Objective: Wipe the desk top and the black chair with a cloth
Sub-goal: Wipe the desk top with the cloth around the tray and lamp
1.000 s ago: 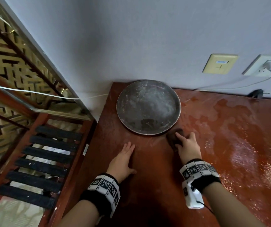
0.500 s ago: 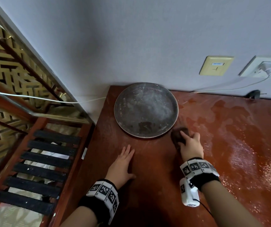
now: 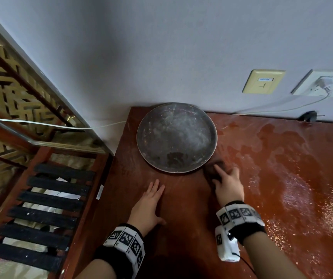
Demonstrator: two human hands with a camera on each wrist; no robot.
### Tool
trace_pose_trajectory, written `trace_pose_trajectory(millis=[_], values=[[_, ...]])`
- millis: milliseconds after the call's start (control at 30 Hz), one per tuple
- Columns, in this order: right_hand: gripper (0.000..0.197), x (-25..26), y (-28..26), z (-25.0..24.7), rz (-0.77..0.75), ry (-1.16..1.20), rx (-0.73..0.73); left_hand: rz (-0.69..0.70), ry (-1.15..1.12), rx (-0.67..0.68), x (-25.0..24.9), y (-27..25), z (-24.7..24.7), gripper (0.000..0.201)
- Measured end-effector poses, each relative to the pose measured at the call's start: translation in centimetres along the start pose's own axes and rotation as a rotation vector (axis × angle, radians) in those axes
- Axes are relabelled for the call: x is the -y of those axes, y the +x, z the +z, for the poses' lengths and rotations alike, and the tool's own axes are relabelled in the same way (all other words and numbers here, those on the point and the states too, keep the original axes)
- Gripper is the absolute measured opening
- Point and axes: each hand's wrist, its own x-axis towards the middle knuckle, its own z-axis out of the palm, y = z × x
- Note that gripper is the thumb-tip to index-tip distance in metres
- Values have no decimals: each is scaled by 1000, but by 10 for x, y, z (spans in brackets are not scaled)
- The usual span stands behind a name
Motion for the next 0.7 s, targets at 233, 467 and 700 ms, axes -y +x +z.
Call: trace_pose_trajectory(millis=[233,467,700], values=[[50,13,-14,6,-251,-201,93,4,48,22,-4,1,-4,110],[48,-18,30,-24,51,-43,-33,191,123,87,-25,23,-8,103],[48,-6,22,-12,-128,-87,77,181,-91,-34,-34,38,-6,80]])
